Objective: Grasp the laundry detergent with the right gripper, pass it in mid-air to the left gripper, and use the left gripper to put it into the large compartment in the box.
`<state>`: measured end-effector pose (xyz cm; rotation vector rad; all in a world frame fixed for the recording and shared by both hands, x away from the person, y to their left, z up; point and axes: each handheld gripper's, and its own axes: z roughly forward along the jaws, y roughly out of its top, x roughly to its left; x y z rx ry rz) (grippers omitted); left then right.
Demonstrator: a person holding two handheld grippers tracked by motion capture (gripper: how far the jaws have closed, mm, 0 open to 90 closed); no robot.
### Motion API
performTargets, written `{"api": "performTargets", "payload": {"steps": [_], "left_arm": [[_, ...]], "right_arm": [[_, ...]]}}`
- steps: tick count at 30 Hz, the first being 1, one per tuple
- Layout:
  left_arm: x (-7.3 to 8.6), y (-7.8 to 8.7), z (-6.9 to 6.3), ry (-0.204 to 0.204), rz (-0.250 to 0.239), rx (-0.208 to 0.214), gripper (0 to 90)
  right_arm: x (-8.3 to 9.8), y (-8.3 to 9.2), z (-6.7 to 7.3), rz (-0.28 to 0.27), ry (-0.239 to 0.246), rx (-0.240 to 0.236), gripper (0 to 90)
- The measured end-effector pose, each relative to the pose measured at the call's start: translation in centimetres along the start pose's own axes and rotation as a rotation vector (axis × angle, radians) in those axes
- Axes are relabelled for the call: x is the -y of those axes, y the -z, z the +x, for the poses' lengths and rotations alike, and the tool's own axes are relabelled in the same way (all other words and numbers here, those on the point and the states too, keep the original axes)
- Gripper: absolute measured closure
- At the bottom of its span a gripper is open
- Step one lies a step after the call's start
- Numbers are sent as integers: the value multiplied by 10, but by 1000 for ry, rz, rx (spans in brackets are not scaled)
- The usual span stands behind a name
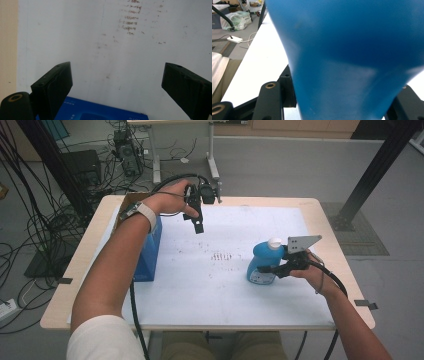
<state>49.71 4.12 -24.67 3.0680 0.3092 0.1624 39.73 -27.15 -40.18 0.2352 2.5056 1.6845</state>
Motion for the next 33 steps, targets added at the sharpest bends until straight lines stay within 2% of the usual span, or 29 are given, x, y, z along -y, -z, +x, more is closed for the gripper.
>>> {"api": "performTargets", "payload": {"steps": [10, 14, 33], "left_arm": [[0, 0, 0, 0, -1, -2, 103], [0, 0, 0, -2, -1, -4, 103], [1, 1, 0, 3, 0, -10, 105]], "right_arm": [[0, 0, 0, 7, 0, 1, 417], [1, -1, 0, 37, 12, -5, 412], [2, -1, -2, 20, 6, -18, 423]]}}
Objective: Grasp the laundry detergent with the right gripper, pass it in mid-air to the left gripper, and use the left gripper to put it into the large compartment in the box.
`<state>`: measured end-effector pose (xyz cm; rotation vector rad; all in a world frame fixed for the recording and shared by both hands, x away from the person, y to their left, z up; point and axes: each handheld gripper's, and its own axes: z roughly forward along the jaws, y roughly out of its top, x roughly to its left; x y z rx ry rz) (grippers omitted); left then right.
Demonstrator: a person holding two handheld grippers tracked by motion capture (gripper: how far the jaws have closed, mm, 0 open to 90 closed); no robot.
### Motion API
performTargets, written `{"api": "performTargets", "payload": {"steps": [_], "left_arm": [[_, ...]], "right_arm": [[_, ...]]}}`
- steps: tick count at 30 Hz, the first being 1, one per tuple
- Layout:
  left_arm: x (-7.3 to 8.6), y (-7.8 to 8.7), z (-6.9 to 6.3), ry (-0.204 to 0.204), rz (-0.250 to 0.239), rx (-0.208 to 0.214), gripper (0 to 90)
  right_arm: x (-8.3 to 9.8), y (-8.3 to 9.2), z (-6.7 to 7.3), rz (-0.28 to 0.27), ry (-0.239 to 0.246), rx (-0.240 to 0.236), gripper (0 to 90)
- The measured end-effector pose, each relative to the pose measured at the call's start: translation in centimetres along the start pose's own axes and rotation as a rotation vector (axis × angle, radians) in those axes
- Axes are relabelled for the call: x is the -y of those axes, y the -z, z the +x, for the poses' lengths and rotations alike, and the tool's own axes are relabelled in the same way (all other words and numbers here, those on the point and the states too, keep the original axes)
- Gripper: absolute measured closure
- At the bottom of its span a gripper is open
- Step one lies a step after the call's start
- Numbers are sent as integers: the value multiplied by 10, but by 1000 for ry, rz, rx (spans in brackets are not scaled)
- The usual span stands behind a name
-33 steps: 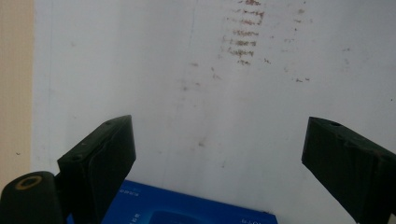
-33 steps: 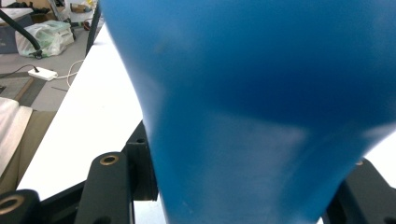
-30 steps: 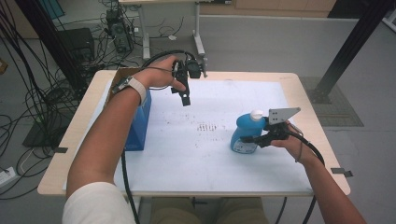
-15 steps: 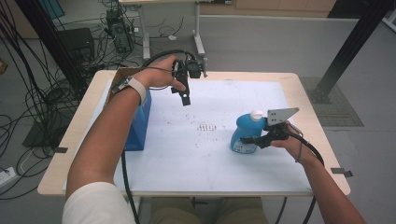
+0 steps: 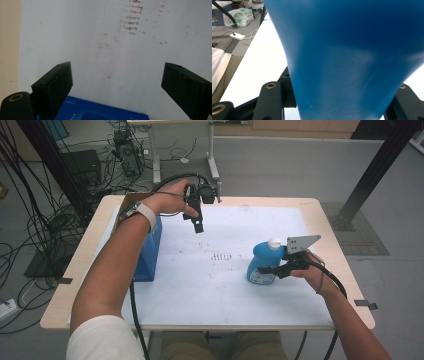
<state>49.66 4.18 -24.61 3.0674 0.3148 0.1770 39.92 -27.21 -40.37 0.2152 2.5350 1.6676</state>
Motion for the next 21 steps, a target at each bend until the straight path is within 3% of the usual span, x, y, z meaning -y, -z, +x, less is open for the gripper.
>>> {"api": "performTargets", "payload": {"steps": [21], "left_arm": [[-1, 0, 0, 1, 1, -2, 106]], "right_arm": [[-1, 0, -2, 4, 15, -6, 435]]}}
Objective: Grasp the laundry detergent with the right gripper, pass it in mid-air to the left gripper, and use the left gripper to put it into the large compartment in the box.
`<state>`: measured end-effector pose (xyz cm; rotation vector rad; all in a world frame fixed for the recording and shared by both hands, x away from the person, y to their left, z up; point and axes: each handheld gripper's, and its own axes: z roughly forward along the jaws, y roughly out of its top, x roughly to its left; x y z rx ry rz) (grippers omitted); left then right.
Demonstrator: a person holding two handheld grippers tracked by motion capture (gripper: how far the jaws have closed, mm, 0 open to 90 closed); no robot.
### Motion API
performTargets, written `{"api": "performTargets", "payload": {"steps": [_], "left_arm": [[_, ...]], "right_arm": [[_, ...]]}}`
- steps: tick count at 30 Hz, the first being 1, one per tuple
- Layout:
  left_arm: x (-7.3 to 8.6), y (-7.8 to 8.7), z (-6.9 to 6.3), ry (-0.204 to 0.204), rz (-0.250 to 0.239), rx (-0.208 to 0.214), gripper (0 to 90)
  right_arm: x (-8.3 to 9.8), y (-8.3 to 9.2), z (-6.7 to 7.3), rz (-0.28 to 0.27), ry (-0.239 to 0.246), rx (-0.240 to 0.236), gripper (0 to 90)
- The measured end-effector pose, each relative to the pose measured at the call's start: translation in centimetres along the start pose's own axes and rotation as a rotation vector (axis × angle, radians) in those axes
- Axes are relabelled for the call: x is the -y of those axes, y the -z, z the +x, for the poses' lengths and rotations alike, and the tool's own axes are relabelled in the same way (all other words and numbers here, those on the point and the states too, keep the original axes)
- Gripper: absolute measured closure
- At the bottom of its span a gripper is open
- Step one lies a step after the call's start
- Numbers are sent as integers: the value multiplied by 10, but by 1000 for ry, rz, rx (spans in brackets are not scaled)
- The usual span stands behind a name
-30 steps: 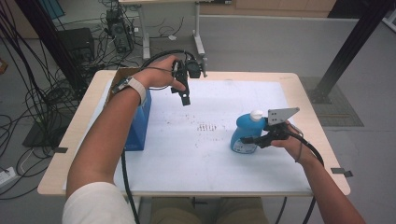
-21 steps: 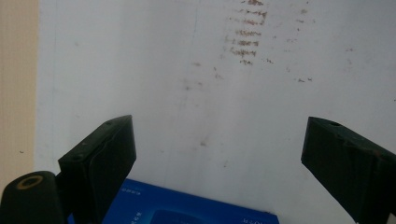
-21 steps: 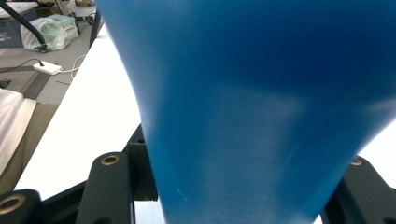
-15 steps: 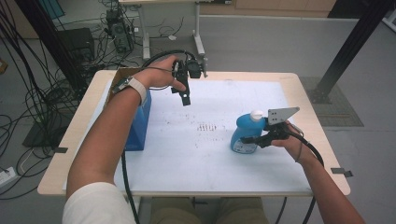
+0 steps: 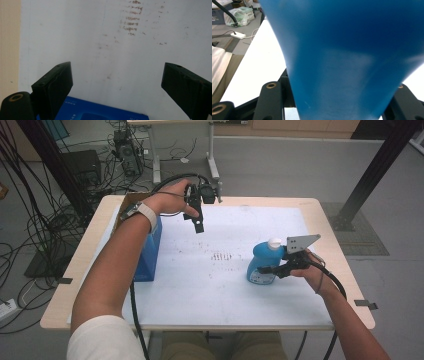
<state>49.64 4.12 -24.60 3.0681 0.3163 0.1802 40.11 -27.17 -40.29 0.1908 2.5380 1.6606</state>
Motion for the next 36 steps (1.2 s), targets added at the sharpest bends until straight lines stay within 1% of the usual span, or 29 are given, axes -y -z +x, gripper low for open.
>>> {"api": "performTargets", "payload": {"steps": [23, 24, 36], "left_arm": [[-1, 1, -1, -3, -2, 0, 106], [-1, 1, -1, -3, -1, 0, 106], [-2, 0, -1, -2, -1, 0, 106]], "right_arm": [[-1, 0, 0, 9, 3, -1, 435], [-1, 0, 1, 15, -11, -2, 435], [-1, 0, 1, 14, -13, -5, 435]]}}
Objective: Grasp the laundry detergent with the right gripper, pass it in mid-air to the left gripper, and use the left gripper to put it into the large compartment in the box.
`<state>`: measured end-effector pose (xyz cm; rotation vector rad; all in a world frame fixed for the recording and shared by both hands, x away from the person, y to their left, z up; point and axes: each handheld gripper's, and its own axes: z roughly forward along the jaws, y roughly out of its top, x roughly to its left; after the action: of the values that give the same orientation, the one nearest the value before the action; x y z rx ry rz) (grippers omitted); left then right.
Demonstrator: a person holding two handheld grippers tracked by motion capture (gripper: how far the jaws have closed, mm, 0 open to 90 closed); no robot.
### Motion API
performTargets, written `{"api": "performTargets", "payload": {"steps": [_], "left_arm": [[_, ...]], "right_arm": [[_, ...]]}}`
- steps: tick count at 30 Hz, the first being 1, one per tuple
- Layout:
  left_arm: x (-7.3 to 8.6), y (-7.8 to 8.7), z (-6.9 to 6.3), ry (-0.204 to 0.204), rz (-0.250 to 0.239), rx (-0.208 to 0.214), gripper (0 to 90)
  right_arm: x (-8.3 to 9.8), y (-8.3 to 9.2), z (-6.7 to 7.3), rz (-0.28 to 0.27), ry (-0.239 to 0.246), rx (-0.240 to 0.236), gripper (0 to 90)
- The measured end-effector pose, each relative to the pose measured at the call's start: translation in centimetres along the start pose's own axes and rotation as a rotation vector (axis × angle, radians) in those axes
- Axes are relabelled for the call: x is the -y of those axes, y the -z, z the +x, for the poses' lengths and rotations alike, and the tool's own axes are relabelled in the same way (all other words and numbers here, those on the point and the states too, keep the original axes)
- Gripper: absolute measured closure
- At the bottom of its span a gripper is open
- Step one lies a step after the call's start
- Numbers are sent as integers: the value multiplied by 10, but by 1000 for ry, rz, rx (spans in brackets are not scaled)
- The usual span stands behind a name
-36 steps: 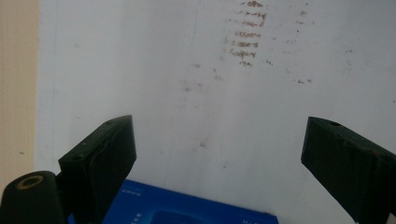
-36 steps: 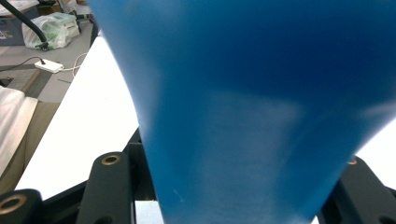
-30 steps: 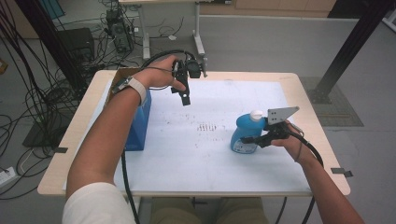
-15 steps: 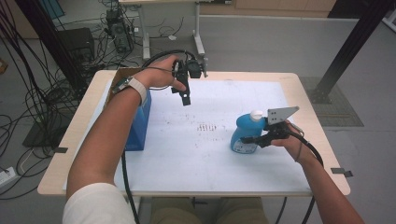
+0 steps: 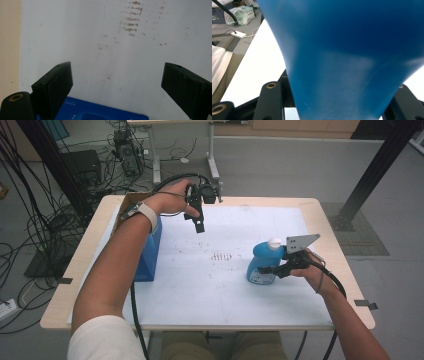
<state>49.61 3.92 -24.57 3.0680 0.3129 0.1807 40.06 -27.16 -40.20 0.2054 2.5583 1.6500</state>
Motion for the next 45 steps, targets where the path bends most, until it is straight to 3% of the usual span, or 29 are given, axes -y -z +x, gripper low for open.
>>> {"api": "performTargets", "payload": {"steps": [45], "left_arm": [[0, 0, 0, 1, -2, -1, 106]], "right_arm": [[-1, 0, -1, 4, 8, -3, 432]]}}
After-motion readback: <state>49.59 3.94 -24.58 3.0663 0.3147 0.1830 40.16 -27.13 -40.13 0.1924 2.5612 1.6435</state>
